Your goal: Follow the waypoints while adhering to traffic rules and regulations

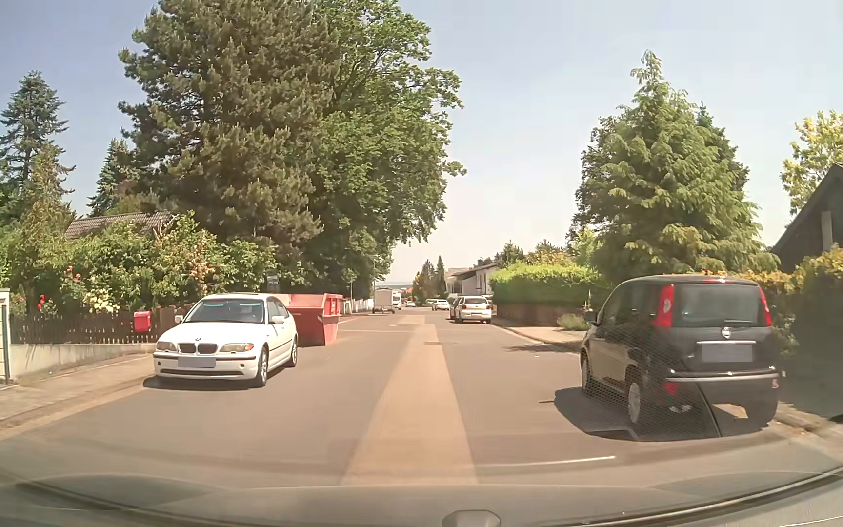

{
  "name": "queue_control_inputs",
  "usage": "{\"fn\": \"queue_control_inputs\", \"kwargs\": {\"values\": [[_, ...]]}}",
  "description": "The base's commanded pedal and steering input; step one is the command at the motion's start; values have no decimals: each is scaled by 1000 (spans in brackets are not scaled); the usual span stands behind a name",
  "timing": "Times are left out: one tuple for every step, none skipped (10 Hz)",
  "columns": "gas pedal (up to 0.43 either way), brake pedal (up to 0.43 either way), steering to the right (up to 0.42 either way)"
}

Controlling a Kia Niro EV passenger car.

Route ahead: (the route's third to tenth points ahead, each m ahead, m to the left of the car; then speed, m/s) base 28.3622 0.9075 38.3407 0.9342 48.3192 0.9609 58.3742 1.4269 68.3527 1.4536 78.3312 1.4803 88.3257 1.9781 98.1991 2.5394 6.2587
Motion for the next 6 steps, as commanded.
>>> {"fn": "queue_control_inputs", "kwargs": {"values": [[28, 0, 7], [28, 0, 7], [20, 0, 7], [0, 0, 7], [0, 0, 8], [0, 0, 10]]}}
